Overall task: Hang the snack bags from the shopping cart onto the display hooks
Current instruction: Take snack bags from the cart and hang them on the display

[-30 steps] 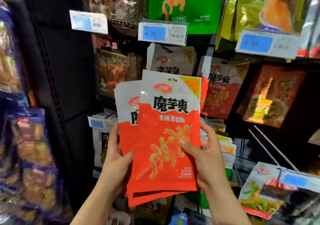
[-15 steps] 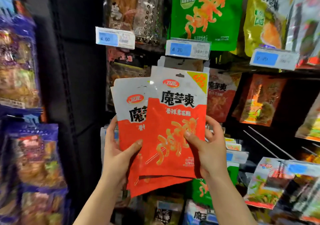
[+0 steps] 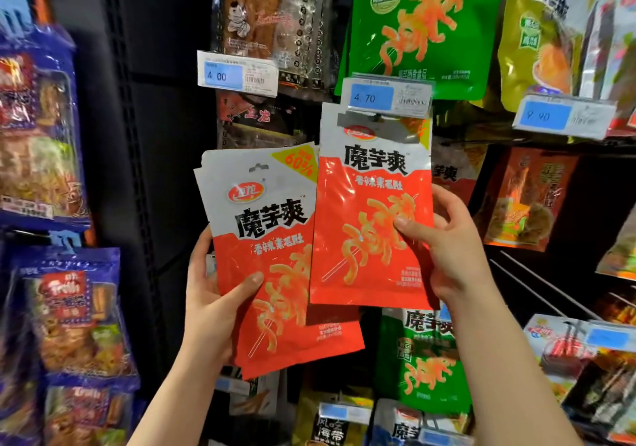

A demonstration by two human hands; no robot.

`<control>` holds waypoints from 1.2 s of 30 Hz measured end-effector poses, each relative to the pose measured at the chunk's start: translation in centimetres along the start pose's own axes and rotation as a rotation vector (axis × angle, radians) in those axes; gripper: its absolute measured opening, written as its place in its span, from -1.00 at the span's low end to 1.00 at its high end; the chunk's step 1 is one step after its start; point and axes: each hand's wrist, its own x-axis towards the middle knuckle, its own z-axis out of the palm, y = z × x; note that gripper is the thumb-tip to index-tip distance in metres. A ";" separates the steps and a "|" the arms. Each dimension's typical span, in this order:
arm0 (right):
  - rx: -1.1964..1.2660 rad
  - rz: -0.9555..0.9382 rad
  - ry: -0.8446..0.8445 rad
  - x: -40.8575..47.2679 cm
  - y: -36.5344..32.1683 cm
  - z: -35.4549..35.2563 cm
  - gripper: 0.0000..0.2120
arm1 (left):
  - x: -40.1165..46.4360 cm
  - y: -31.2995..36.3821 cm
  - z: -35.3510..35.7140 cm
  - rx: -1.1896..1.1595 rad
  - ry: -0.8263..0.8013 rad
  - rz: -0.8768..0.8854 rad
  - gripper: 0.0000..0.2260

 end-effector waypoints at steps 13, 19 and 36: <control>-0.181 -0.049 0.071 5.4 1.3 -0.6 -0.31 | 0.5 -0.4 -1.4 0.031 0.044 0.024 -0.30; -0.422 -0.065 0.185 10.6 5.4 -0.6 -0.41 | 0.6 0.3 -3.7 0.042 0.120 0.030 -0.28; -0.453 -0.104 -0.116 -2.7 7.3 4.3 -0.22 | 0.9 -1.6 0.7 -0.016 -0.006 -0.043 -0.27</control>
